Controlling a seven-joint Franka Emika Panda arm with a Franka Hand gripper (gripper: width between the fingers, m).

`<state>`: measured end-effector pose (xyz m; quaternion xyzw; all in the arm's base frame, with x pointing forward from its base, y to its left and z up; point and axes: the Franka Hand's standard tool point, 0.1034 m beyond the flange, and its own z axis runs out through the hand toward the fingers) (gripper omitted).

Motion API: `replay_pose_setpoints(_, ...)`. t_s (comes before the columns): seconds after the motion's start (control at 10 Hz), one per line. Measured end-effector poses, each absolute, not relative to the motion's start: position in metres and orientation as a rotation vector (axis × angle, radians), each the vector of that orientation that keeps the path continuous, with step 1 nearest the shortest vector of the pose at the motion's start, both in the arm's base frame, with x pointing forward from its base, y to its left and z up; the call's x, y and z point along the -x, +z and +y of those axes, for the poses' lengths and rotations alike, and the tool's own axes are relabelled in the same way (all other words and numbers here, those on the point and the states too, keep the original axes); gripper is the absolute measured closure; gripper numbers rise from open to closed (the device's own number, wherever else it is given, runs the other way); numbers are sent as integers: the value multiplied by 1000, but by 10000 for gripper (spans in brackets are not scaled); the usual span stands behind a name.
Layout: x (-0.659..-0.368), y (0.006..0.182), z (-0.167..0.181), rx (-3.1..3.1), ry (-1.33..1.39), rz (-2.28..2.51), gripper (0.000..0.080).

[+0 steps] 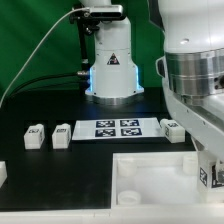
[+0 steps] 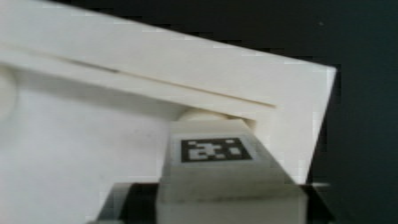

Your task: Assemble one leg

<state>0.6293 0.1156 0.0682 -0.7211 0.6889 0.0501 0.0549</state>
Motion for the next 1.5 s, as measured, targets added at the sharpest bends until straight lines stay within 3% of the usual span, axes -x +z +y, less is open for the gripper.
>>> replay_pose_setpoints(0.2, -629, 68, 120, 2076, 132, 2201, 506)
replay_pose_setpoints(0.3, -628, 67, 120, 2092, 132, 2186, 431)
replay_pose_setpoints(0.4, -628, 67, 120, 2131, 129, 2147, 431)
replay_pose_setpoints(0.5, -628, 66, 121, 2177, 116, 2098, 249)
replay_pose_setpoints(0.6, -627, 65, 125, 2312, 72, 1926, 180)
replay_pose_setpoints(1.1, -625, 64, 123, 2714, 22, 1290, 150)
replay_pose_setpoints(1.5, -628, 68, 120, 3060, -63, 293, 150)
